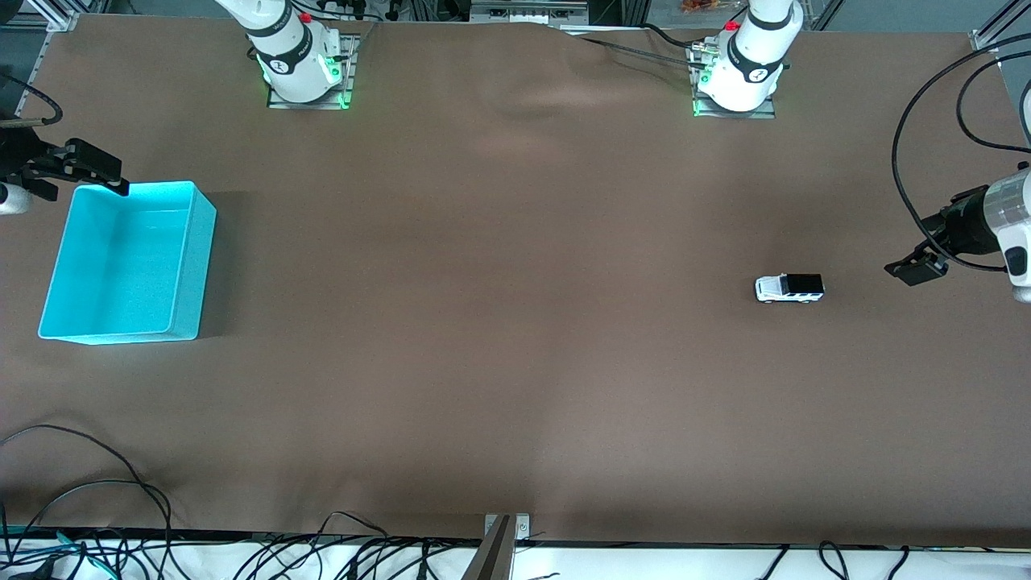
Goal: Wind and store white jeep toy
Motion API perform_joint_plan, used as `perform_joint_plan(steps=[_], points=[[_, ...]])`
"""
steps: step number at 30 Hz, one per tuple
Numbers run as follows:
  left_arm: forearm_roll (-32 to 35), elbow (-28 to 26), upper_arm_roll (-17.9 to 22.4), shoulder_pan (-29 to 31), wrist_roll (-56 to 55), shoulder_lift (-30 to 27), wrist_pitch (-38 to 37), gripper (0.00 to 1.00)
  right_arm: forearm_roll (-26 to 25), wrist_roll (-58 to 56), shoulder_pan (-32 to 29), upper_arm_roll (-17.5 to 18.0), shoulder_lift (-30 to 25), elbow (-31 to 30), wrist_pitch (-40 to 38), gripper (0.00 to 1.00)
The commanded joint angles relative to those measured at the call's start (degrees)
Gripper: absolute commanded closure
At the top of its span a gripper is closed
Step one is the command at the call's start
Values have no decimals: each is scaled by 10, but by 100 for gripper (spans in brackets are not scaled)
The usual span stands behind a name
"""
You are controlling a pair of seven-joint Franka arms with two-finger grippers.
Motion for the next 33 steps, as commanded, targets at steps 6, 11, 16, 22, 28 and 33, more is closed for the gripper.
perform_joint_plan(steps=[6, 11, 16, 22, 28, 33], points=[[-3, -9, -3, -1, -243, 31, 28, 0, -3, 5, 0, 2, 4, 15, -6, 0], [-3, -62, -3, 2, -317, 28, 81, 0, -3, 4, 0, 2, 4, 16, -5, 0], [-3, -113, -3, 4, -371, 23, 140, 0, -3, 4, 0, 2, 4, 16, -5, 0], [-4, -154, -3, 10, -400, 22, 191, 0, -3, 5, 0, 2, 4, 16, -5, 0], [-4, -216, -3, 9, -403, 16, 260, 0, -3, 4, 0, 2, 4, 16, -5, 0], [-4, -273, -3, 9, -403, 15, 327, 0, -3, 4, 0, 2, 4, 19, -5, 0]])
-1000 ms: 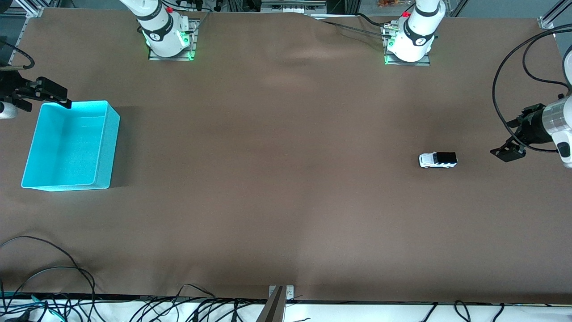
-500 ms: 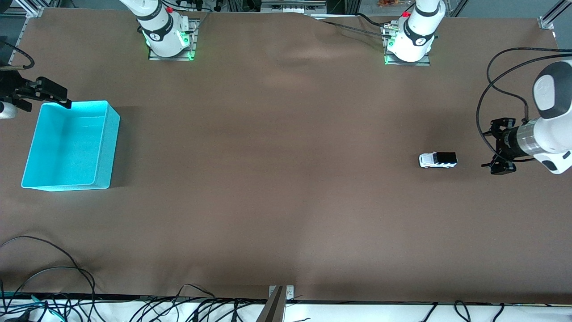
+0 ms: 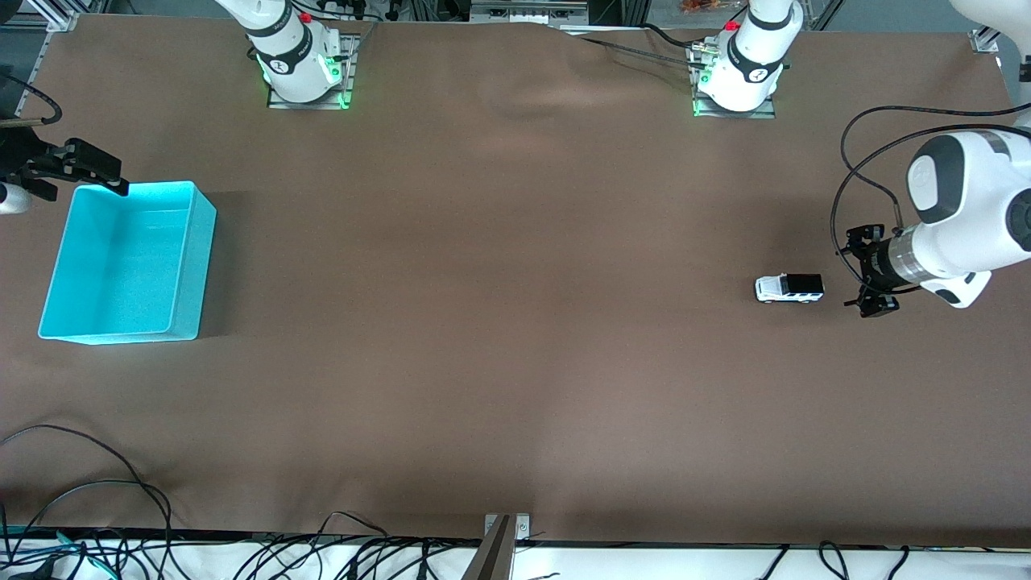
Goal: Wind and store white jeep toy
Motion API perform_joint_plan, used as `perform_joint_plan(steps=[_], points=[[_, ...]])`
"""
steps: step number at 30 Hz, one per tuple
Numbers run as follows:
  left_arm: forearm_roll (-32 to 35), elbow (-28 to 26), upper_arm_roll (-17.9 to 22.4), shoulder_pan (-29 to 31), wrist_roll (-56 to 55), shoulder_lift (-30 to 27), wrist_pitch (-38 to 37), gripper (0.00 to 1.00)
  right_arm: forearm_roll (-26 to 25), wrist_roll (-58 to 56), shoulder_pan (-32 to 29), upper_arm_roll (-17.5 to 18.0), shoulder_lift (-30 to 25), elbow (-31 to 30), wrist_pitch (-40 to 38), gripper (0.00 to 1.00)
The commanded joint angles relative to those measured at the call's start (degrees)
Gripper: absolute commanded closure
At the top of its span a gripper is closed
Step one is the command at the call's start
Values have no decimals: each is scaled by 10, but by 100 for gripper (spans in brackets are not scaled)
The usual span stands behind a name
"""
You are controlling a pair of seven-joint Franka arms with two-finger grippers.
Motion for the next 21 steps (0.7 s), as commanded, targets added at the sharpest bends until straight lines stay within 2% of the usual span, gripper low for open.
perform_joint_plan(steps=[1, 7, 21], points=[[-4, -77, -3, 3, -9, -22, 73, 0, -3, 4, -1, 2, 4, 18, -6, 0], [-3, -133, -3, 3, -8, -17, 163, 0, -2, 4, 0, 2, 4, 18, -6, 0], [-3, -144, -3, 4, -2, 30, 229, 0, -2, 4, -1, 2, 4, 18, -6, 0]])
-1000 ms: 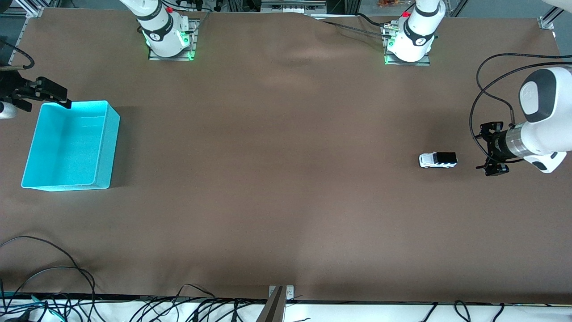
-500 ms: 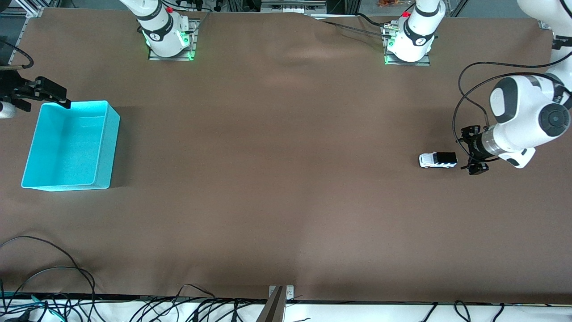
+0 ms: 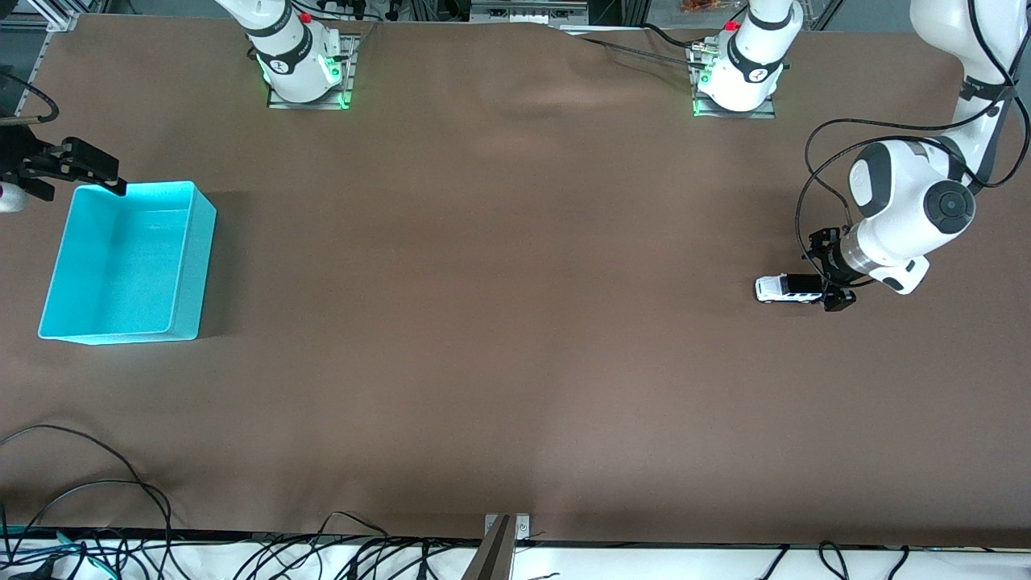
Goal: Wind and store white jeep toy
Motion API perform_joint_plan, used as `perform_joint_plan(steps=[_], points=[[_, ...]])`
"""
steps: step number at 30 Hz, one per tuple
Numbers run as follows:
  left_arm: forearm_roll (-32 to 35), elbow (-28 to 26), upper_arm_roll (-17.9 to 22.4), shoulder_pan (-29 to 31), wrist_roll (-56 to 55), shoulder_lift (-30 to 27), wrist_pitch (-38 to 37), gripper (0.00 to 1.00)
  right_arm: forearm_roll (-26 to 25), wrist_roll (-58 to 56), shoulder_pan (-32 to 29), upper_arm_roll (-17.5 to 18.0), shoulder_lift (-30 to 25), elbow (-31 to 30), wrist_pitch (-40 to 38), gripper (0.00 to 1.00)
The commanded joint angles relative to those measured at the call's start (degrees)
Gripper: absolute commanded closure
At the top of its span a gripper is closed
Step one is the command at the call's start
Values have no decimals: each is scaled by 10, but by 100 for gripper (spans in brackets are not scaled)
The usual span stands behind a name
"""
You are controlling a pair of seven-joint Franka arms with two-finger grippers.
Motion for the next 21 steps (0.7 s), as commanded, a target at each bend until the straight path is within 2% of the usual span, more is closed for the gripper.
perform_joint_plan(steps=[1, 9, 15, 21], points=[[-3, -8, -3, 4, 2, 13, 29, 0, -2, 4, 0, 2, 4, 14, -6, 0], [-3, -30, -3, 3, 3, 25, 69, 2, -3, 4, 0, 2, 4, 14, -6, 0], [-2, -30, -3, 2, 4, 34, 74, 23, -3, 4, 0, 2, 4, 14, -6, 0], [-2, -28, -3, -2, 4, 33, 75, 65, -3, 4, -1, 2, 4, 14, -6, 0]])
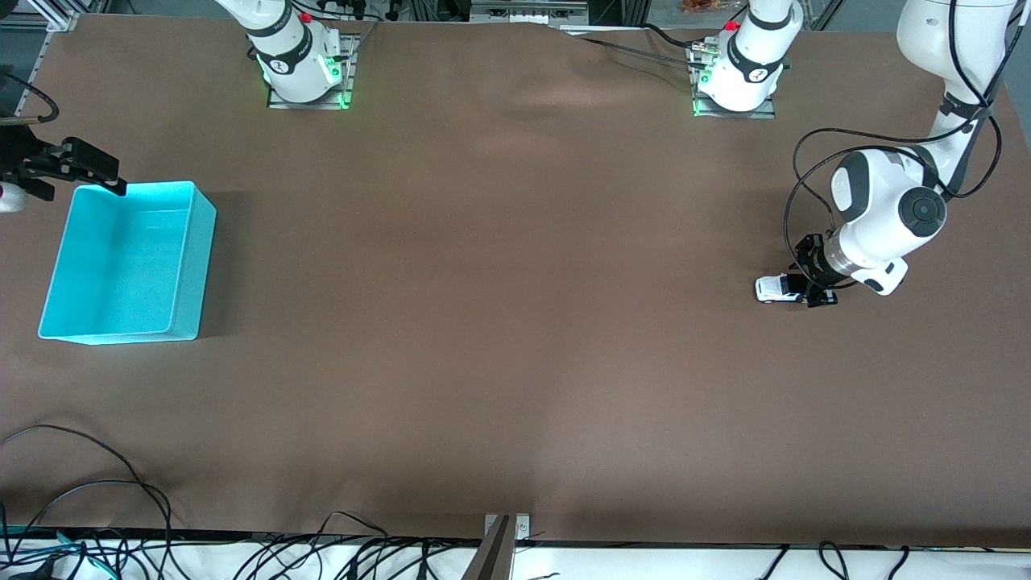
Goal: Wind and store white jeep toy
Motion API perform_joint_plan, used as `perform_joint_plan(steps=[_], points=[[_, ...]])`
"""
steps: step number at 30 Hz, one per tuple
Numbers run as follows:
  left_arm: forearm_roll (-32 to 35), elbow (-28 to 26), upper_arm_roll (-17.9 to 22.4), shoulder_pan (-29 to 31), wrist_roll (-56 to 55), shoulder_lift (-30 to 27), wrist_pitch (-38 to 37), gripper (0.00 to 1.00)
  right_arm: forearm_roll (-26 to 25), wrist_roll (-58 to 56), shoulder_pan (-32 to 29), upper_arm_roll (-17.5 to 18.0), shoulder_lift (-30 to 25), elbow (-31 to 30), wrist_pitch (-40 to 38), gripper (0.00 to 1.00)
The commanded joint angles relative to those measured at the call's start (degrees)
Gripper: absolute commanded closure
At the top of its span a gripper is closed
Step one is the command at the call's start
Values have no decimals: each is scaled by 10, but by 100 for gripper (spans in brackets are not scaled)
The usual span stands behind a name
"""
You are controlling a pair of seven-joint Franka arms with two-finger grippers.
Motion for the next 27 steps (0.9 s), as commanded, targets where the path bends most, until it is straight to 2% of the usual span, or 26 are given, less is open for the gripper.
perform_joint_plan(steps=[1, 2, 5, 17, 27], points=[[-2, -1, -2, -3, 4, 0, 6, 70, -3, 4, 0, 2, 4, 14, -6, 0], [-2, 0, -2, -5, 4, 1, 6, 73, -3, 4, 0, 2, 4, 14, -6, 0], [-2, 4, -3, -6, 4, -4, 5, 75, -3, 4, 0, 2, 4, 14, -6, 0], [10, 6, -8, -64, -4, -29, -14, 75, -3, 4, -1, 2, 4, 14, -6, 0], [19, 4, -9, -104, -59, -6, -10, 75, -3, 4, -1, 2, 4, 14, -6, 0]])
